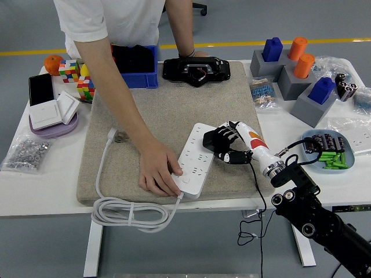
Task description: Press the white button,pick up the black plug,place it near the board,insert it into the board
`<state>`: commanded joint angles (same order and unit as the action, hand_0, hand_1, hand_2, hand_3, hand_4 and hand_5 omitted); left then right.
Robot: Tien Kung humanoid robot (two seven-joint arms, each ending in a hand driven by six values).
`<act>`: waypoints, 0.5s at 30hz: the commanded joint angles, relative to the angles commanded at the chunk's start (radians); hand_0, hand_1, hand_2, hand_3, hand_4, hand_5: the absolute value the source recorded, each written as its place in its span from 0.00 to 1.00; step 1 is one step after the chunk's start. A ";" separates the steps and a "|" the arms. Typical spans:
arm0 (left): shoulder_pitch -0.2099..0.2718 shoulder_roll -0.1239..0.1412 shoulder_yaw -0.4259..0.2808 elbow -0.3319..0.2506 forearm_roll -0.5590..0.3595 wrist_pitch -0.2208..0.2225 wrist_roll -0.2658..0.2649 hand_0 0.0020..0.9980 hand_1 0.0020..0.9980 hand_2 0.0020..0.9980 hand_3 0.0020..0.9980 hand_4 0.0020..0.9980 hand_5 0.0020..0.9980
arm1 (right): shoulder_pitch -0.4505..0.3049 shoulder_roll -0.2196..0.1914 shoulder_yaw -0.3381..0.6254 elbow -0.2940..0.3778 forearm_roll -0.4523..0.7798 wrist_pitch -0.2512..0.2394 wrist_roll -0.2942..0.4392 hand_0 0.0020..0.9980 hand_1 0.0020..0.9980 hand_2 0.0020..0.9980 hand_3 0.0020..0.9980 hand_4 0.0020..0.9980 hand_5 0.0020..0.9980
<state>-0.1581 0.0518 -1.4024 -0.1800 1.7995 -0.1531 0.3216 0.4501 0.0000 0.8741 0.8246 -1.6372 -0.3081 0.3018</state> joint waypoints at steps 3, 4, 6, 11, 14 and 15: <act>0.001 0.000 -0.001 0.000 0.001 0.000 0.001 0.69 0.64 0.61 0.64 0.55 0.18 | 0.000 0.000 0.000 0.000 -0.001 0.001 0.000 0.46 0.46 0.51 0.58 0.76 0.00; 0.001 0.000 -0.001 0.000 0.001 0.000 0.000 0.69 0.64 0.61 0.64 0.55 0.18 | 0.000 0.000 0.000 0.000 -0.001 0.001 0.001 0.46 0.46 0.51 0.58 0.76 0.00; 0.000 0.000 -0.001 0.000 0.001 0.000 0.000 0.69 0.64 0.61 0.64 0.55 0.18 | 0.002 0.000 0.001 -0.002 -0.001 -0.001 0.002 0.46 0.46 0.51 0.58 0.79 0.00; -0.001 0.000 0.000 0.000 0.002 -0.001 0.000 0.69 0.64 0.61 0.64 0.55 0.18 | 0.003 0.000 0.002 -0.007 -0.002 -0.005 0.004 0.47 0.46 0.51 0.58 0.80 0.00; -0.001 0.000 -0.001 0.000 0.004 -0.001 0.000 0.69 0.64 0.61 0.64 0.55 0.18 | 0.003 0.000 0.001 -0.009 -0.004 -0.006 0.003 0.47 0.46 0.51 0.58 0.80 0.00; -0.001 0.000 -0.001 0.000 0.004 -0.001 0.000 0.69 0.64 0.61 0.64 0.55 0.18 | 0.002 0.000 0.000 -0.009 -0.004 -0.006 0.003 0.47 0.46 0.51 0.58 0.80 0.00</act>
<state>-0.1587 0.0522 -1.4030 -0.1800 1.8036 -0.1544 0.3217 0.4526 0.0000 0.8742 0.8154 -1.6414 -0.3144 0.3049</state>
